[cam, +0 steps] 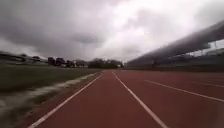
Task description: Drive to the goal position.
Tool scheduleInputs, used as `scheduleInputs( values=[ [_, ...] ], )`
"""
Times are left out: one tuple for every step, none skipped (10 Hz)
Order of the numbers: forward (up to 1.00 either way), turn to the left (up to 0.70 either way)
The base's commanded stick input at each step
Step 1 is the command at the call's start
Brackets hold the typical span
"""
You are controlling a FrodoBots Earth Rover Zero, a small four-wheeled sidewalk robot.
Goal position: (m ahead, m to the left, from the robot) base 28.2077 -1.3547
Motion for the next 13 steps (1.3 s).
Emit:
scheduleInputs(
  values=[
    [0.7,-0.32],
    [0.7,-0.21],
    [0.7,-0.12],
    [0.7,-0.03],
    [0.7,0.0],
    [0.7,0.0],
    [0.7,0.02],
    [0.7,0.04],
    [0.7,0.07],
    [0.7,0.06],
    [0.7,0.05],
    [0.7,0.04],
    [0.7,0.03]
  ],
)
